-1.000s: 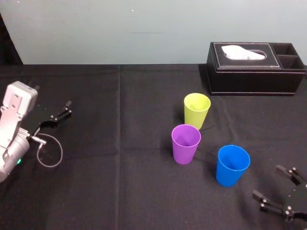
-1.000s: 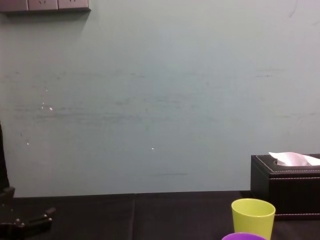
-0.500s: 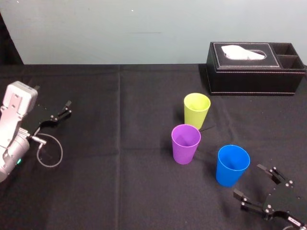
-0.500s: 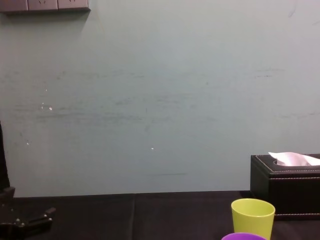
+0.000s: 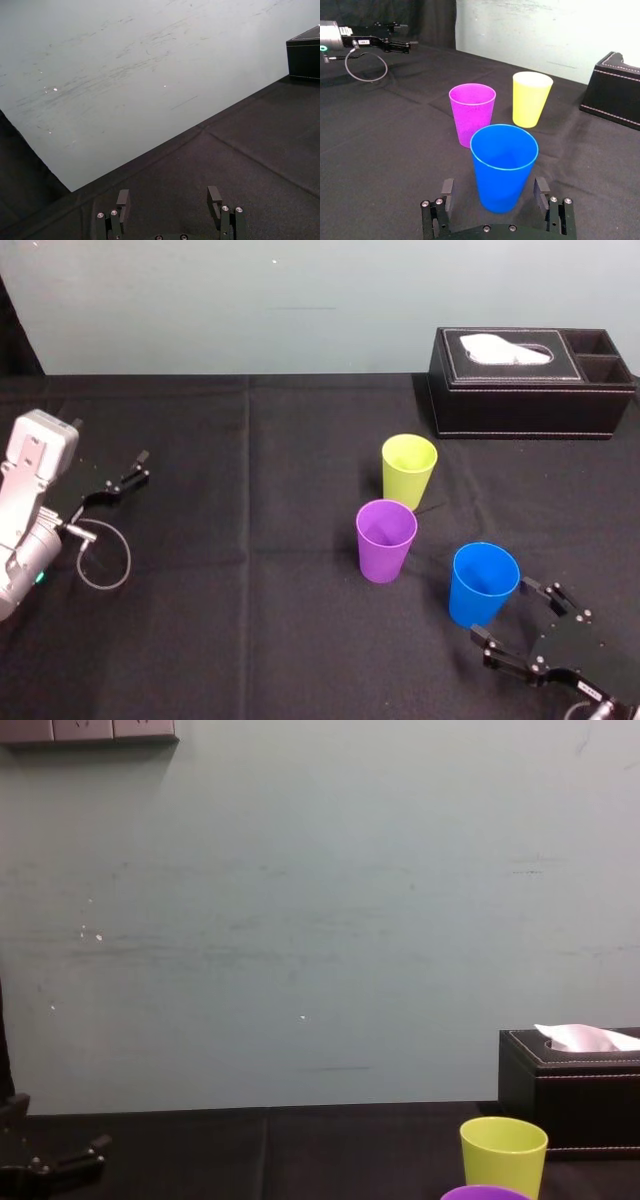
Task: Stack the three plastic cups sequentially using one hand.
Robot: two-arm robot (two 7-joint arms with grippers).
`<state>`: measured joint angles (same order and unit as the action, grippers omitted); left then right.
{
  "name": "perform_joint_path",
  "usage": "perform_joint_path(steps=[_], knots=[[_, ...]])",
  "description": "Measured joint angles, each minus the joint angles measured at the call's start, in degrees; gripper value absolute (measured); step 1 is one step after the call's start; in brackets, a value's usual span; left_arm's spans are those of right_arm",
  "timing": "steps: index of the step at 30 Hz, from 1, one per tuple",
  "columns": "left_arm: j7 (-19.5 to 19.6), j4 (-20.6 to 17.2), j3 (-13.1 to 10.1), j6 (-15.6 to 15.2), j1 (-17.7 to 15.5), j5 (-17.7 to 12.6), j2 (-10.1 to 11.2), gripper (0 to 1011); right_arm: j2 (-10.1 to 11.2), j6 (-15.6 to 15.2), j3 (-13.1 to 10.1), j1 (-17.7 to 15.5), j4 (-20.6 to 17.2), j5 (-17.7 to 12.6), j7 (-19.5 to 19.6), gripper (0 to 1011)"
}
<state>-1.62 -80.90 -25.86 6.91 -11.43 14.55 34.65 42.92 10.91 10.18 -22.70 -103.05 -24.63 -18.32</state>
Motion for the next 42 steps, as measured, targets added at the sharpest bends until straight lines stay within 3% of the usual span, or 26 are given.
perform_joint_path(steps=[24,38,42], knots=[[0.0,0.0,0.0,0.0,0.0,0.0,0.0,1011,-5.58,-5.21,0.47,4.95,0.89,4.28,0.22,1003],[0.0,0.0,0.0,0.0,0.0,0.0,0.0,1011,-8.63,-7.26,0.21,6.03,1.5,5.7,0.42,1003],[0.0,0.0,0.0,0.0,0.0,-0.01,0.0,1011,-8.66,-7.34,0.17,6.03,1.51,5.72,0.49,1003]])
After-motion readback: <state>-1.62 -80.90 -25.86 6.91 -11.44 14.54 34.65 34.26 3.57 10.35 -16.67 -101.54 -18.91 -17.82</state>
